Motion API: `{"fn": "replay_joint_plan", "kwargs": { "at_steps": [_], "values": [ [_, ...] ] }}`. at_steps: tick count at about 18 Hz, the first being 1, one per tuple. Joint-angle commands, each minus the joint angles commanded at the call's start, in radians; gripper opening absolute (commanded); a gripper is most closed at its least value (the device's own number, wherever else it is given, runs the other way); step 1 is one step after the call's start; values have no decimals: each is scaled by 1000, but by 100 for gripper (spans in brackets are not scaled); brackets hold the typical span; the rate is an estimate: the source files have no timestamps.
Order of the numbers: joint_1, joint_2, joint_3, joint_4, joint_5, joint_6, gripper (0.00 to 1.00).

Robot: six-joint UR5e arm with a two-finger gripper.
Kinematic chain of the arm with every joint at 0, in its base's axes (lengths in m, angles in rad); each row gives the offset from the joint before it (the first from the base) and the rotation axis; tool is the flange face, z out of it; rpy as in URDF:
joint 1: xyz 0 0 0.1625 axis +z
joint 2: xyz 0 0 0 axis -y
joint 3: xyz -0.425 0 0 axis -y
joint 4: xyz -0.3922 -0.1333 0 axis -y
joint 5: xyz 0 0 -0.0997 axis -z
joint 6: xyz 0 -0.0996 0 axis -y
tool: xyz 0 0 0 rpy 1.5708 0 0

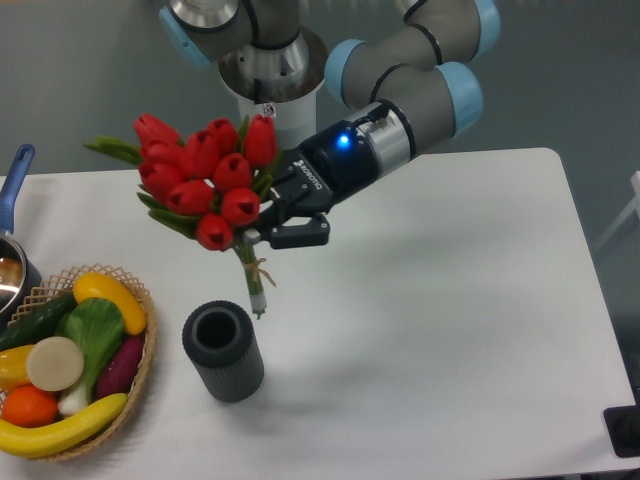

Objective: Insert the flowers into the vase
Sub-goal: 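Carry the tulip bunch over the grey vase, stems pointing down, then lower the tulip stems into the grey vase opening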

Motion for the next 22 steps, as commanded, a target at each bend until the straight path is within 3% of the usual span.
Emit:
{"fn": "replay_joint_plan", "kwargs": {
  "at_steps": [10, 22],
  "values": [
    [-57, -63, 2, -2, 9, 2, 34],
    [-68, -143, -23, 0, 12, 5, 34]
  ]
}}
